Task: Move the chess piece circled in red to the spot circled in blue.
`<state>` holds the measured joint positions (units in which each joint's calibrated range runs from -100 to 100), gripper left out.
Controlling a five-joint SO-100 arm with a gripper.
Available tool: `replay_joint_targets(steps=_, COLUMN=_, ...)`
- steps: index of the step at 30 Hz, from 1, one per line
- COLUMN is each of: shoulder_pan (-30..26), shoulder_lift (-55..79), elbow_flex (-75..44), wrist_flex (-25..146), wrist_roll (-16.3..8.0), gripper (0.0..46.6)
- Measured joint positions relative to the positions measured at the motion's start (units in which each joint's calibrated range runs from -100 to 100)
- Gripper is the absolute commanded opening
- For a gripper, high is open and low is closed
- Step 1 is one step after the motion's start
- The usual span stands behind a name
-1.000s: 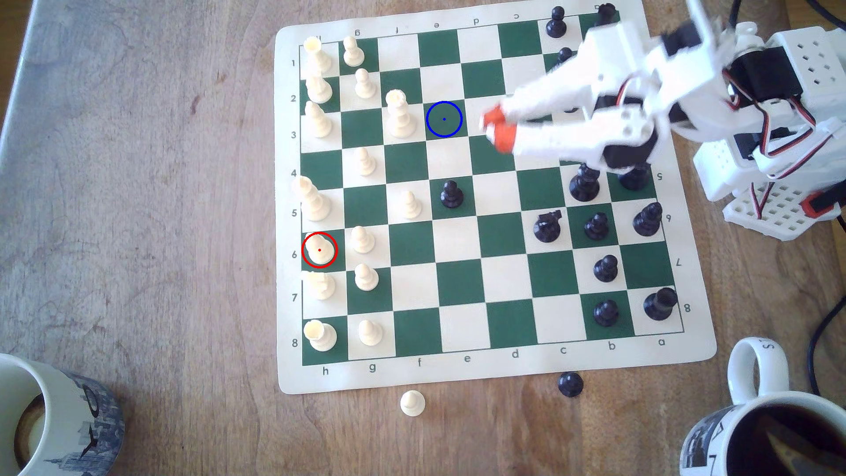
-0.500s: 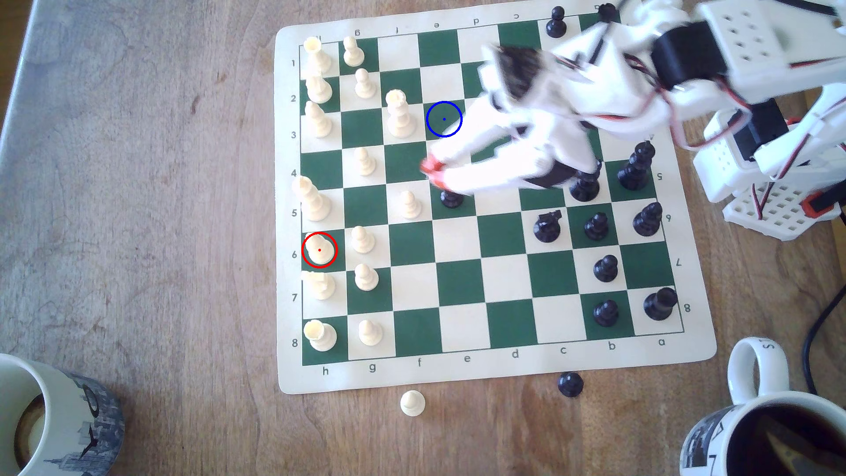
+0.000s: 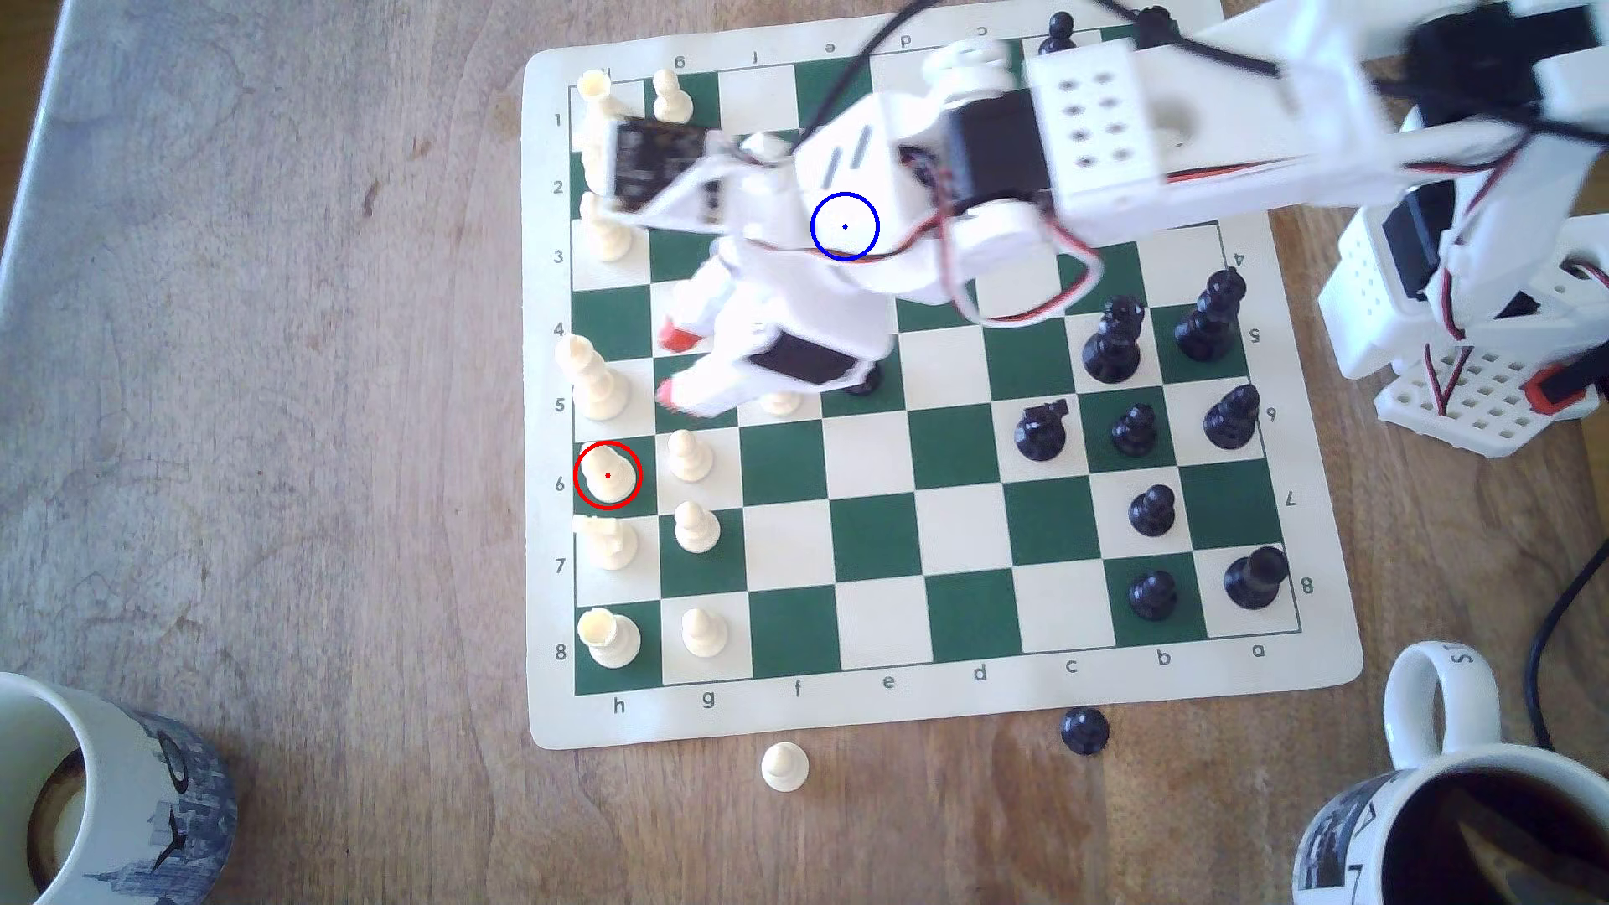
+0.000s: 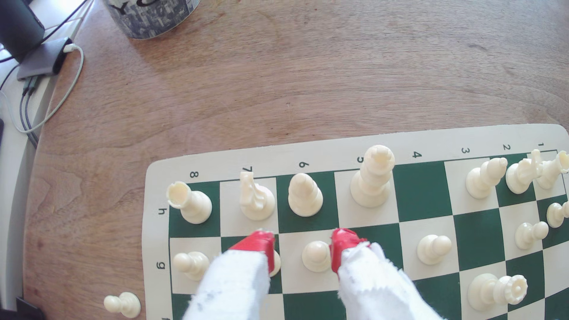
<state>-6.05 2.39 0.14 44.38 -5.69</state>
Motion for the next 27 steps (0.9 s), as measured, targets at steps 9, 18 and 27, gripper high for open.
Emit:
replay_joint_targets(steps=9, shoulder_pan=-0.96, shoulder_lift=9.47, elbow_flex=-6.87, wrist_flex=0.16, wrist_roll=-0.54, gripper=13.5)
replay_joint_targets(steps=18, shoulder_pan=-0.88, shoulder_lift=17.68, elbow_flex=-14.73, wrist_flex=0.8, wrist_roll=-2.69, gripper=13.6)
replay_joint_targets(steps=27, shoulder_pan=-0.88, shoulder_lift=26.48, elbow_flex=-27.65, wrist_flex=3.67, wrist_roll=-5.91, gripper=13.4)
